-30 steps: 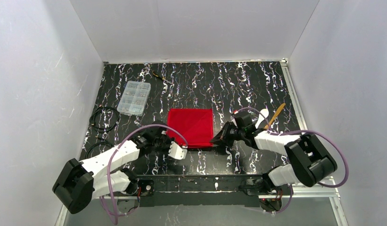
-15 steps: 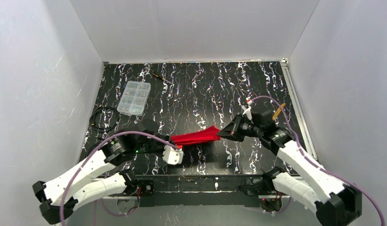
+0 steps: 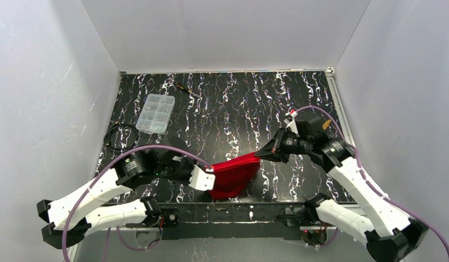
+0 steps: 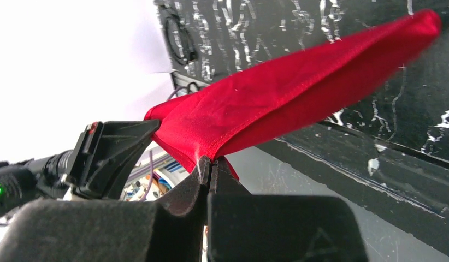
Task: Fold the napkin into a case and place the utensils inside
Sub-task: Turn over the upper triangle folded napkin at the center of the board.
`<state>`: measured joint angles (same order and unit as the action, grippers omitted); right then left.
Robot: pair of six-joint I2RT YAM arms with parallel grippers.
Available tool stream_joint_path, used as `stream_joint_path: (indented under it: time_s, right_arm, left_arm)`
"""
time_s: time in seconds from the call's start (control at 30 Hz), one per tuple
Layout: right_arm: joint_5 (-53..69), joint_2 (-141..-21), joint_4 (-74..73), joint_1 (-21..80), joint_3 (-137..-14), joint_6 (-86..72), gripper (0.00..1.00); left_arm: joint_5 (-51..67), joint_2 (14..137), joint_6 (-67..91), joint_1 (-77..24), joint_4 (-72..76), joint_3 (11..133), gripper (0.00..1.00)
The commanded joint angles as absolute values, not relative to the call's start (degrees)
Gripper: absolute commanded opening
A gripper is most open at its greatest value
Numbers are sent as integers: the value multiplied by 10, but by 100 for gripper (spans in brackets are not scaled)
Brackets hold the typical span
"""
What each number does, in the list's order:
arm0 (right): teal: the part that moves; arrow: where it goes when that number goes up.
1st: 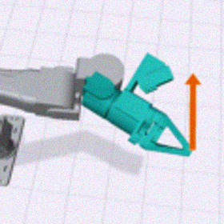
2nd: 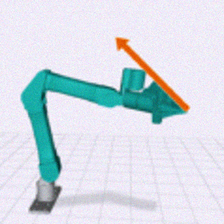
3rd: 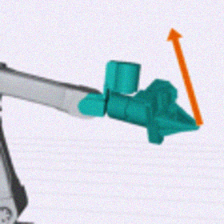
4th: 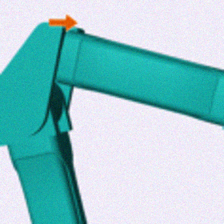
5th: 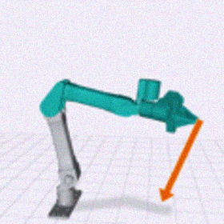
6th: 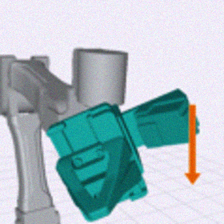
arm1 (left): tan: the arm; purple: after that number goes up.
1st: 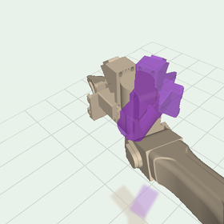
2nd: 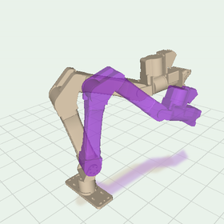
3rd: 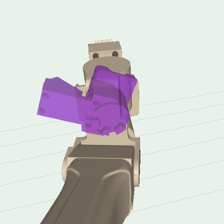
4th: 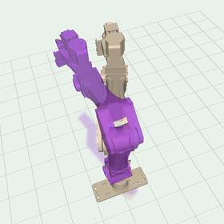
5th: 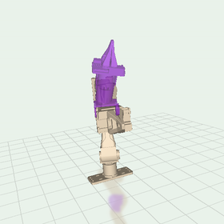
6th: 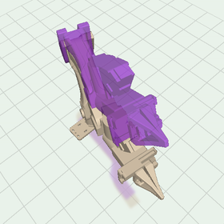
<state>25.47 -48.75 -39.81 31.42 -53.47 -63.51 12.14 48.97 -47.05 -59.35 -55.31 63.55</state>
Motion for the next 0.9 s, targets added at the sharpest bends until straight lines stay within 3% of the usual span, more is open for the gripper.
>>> stream_joint_path:
  time_s: [0.0, 0.13, 0.43, 0.87]
  right_arm:
    - [199, -544, -384, 308, -527, -623, 1]
    - [193, -600, -295, 307, -504, -641, 1]
    - [185, -744, -140, 294, -500, -668, 1]
    - [186, -987, -41, 246, -595, -668, 1]
  left_arm:
    - [74, 517, -470, -593, -604, 588, 0]
    - [54, 547, -499, -567, -548, 564, 0]
    - [121, 671, -600, -374, -456, 570, 0]
    - [116, 941, -604, -278, -340, 686, 0]
